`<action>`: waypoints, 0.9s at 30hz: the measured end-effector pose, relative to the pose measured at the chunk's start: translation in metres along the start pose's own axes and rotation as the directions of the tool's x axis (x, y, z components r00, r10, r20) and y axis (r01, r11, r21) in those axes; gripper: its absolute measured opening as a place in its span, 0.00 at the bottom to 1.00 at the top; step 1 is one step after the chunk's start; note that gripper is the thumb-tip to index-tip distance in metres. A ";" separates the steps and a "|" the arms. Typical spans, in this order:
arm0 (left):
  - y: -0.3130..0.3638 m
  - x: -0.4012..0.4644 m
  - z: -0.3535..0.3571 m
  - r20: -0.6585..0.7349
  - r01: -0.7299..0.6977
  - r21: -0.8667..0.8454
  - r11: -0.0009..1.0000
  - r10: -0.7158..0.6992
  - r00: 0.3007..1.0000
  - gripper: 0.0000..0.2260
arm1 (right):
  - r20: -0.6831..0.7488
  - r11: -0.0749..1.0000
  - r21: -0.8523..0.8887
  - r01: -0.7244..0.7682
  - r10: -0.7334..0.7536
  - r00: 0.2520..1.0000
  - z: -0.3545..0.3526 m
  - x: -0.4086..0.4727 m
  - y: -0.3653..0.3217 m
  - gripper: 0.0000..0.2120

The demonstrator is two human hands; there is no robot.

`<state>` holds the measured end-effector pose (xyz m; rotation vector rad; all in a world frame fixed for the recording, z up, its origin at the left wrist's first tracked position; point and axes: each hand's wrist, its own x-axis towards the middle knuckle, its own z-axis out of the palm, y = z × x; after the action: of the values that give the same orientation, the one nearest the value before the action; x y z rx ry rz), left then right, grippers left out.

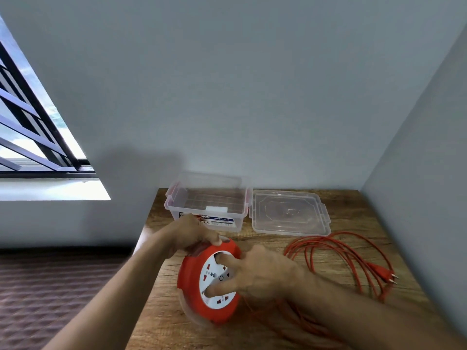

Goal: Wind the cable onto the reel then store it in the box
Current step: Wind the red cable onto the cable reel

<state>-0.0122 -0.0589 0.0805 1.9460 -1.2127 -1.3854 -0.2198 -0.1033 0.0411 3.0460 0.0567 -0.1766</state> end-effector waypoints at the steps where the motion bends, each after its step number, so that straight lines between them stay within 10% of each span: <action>1: -0.002 -0.002 0.000 -0.009 -0.010 -0.026 1.000 0.009 1.000 0.03 | -0.043 1.000 -0.001 -0.019 0.018 0.999 0.002 -0.002 -0.003 0.24; 6: -0.015 -0.009 0.003 -0.107 -0.092 -0.175 0.980 0.074 0.992 0.10 | -0.182 0.977 0.030 -0.212 0.214 0.960 0.021 -0.001 -0.021 0.23; 9: -0.030 -0.010 0.006 -0.234 -0.138 -0.256 0.957 0.077 0.969 0.04 | -0.274 0.857 0.195 -0.477 0.515 0.813 0.024 0.005 -0.023 0.27; 14: -0.044 -0.016 0.038 -0.360 -0.331 -0.392 0.858 0.188 0.914 0.08 | -0.033 0.274 0.711 -0.647 0.933 0.359 0.011 0.013 -0.012 0.30; 20: -0.050 -0.014 0.060 -0.386 -0.340 -0.369 0.865 0.190 0.903 0.11 | 0.310 -0.233 0.910 -0.342 0.931 0.191 0.014 0.025 -0.015 0.25; 25: -0.042 -0.010 0.065 -0.468 -0.268 -0.085 0.960 0.199 0.861 0.09 | 0.312 -0.200 0.899 -0.389 0.917 0.250 0.009 0.025 -0.018 0.24; 27: -0.039 -0.007 0.057 -0.505 -0.259 -0.162 0.952 0.145 0.851 0.03 | 0.189 0.020 0.848 -0.530 0.922 0.337 -0.002 0.017 -0.014 0.23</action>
<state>-0.0499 -0.0260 0.0323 1.7945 -0.9369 -0.8067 -0.2034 -0.0884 0.0400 3.1035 -2.3043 0.8263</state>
